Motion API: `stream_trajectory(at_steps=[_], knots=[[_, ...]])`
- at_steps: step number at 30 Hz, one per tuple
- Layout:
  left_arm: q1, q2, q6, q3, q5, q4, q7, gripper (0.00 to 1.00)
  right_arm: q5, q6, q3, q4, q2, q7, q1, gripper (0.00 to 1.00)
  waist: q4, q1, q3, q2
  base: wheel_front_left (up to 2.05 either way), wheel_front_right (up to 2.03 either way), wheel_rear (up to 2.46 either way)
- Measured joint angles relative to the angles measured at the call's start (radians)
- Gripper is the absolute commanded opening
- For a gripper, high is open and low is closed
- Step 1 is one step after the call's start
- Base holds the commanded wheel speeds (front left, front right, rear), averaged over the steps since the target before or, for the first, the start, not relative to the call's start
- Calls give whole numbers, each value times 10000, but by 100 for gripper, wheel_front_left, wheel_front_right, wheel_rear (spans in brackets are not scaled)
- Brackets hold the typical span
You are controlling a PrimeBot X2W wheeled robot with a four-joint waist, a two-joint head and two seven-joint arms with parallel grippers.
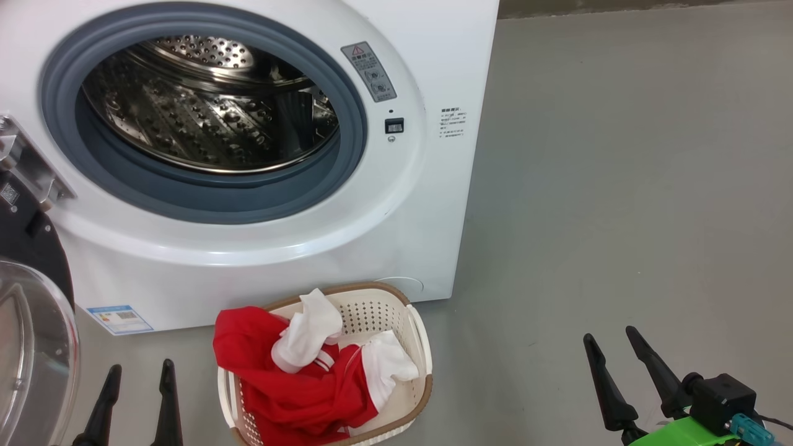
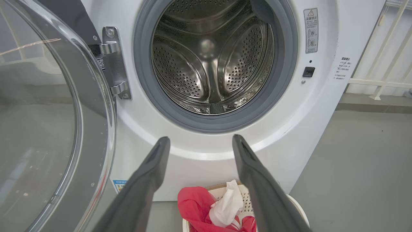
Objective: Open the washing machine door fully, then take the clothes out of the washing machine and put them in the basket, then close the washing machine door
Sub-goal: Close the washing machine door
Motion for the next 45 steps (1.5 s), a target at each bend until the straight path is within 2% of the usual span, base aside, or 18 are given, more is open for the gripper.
stream_trajectory(at_steps=[14,31,45], knots=[[97,-23,0,75,138,-56,0,100,0,0,-50,-69,19,0,36,100,-33,0,-72,0,-5,5,0],[146,-59,0,12,230,-150,0,100,0,0,-79,-79,59,0,37,100,22,0,-107,0,-120,120,0],[146,-67,0,2,140,-148,0,100,0,0,-90,-73,63,0,39,100,155,0,-180,0,-13,13,0]])
